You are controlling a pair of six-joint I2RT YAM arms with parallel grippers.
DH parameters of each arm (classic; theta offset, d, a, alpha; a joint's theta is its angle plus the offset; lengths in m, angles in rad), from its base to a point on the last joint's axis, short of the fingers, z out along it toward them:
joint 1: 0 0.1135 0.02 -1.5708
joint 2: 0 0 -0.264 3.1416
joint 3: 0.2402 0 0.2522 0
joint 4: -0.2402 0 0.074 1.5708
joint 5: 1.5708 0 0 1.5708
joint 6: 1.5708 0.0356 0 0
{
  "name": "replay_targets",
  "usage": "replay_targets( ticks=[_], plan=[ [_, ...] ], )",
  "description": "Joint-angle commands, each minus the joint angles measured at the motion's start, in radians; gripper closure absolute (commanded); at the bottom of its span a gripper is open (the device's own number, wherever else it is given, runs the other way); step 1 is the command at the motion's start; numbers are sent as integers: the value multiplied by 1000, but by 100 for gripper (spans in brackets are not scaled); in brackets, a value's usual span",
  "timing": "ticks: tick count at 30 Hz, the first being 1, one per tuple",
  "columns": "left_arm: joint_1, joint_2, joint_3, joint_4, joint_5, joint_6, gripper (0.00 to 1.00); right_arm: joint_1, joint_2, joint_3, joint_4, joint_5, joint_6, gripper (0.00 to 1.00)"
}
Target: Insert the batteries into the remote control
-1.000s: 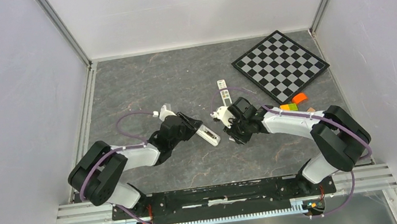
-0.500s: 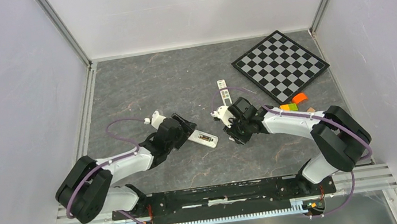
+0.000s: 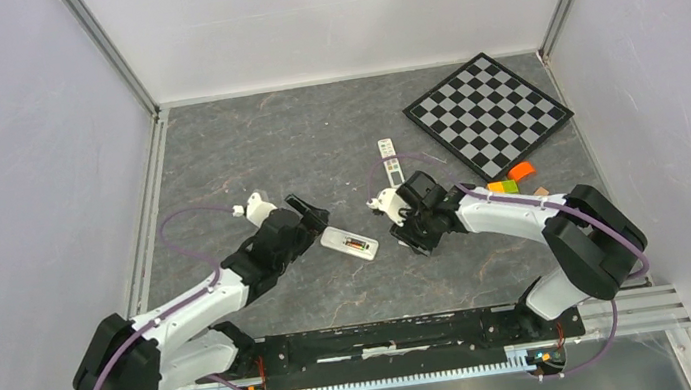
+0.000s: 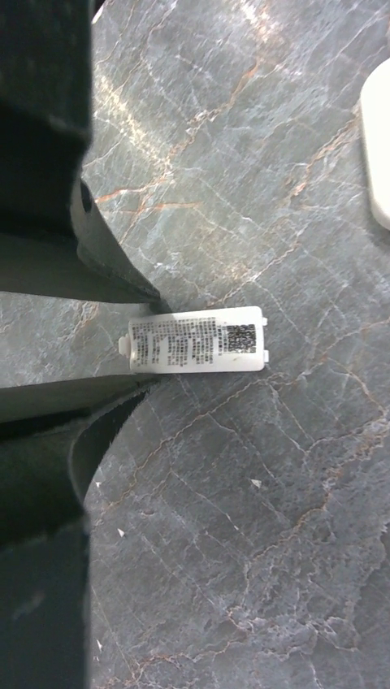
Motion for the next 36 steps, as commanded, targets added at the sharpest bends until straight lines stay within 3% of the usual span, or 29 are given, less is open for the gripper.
replay_targets(
  ticks=[1,6,20,32,36],
  plan=[
    [-4,-35,50,-29,-39,114,4,5,25,4,-125,54,-33,64],
    [1,-43,83,-43,0,193,1,27,39,3,-123,59,-43,75],
    [177,-19,75,-20,312,237,3,76,-30,101,-49,38,-17,76],
    [250,104,48,85,516,277,18,171,44,294,-60,20,52,76],
    [262,144,54,88,551,295,28,195,120,376,-104,31,48,76]
  ],
)
